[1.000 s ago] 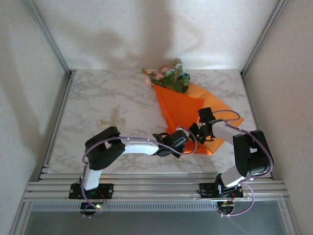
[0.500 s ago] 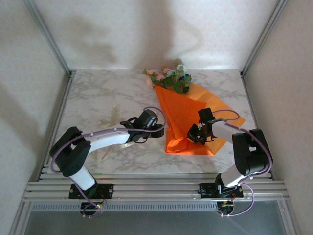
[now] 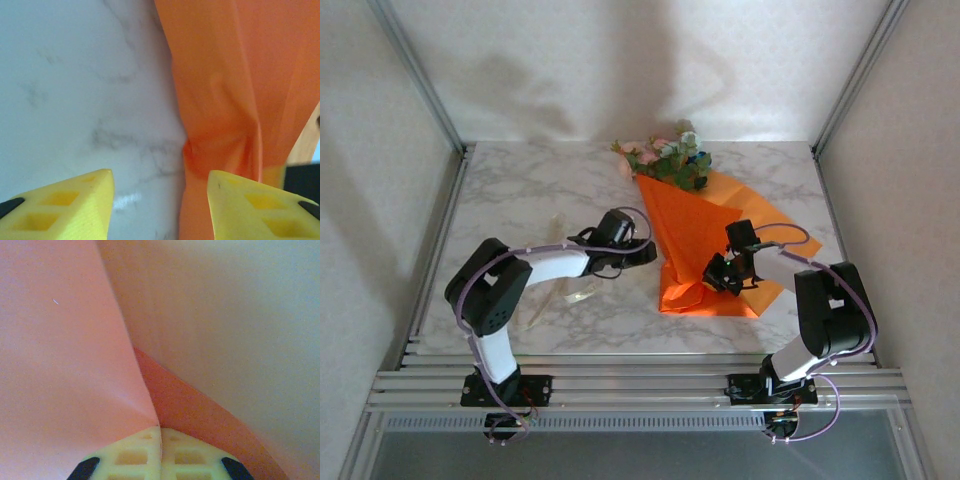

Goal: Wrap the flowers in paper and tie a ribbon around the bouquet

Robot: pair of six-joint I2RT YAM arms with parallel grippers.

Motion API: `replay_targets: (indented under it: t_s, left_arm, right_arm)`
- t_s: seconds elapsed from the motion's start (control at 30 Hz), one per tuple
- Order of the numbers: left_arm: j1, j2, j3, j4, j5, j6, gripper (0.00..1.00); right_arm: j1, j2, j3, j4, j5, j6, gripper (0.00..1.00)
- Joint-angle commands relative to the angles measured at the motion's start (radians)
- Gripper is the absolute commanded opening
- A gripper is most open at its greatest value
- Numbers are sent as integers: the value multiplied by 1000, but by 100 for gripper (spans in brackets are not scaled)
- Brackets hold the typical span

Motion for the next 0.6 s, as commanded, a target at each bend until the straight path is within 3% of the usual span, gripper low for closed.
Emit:
replay_targets:
  t_s: [0.0,0.23,0.4,0.57]
  left_arm:
    - [3,43,99,36,45,-29,53]
    - [1,121,200,-44,62,-21,58]
    - [1,189,280,-123,32,23,53]
    - [0,252,356,-157,38,42,38]
  right_arm:
    - [-6,25,13,-44,3,-19,0]
    - [-6,28,15,-42,-3,-21,0]
    - [-6,34,21,-44,-3,-22,0]
    - [-6,25,34,-57,-8,-24,0]
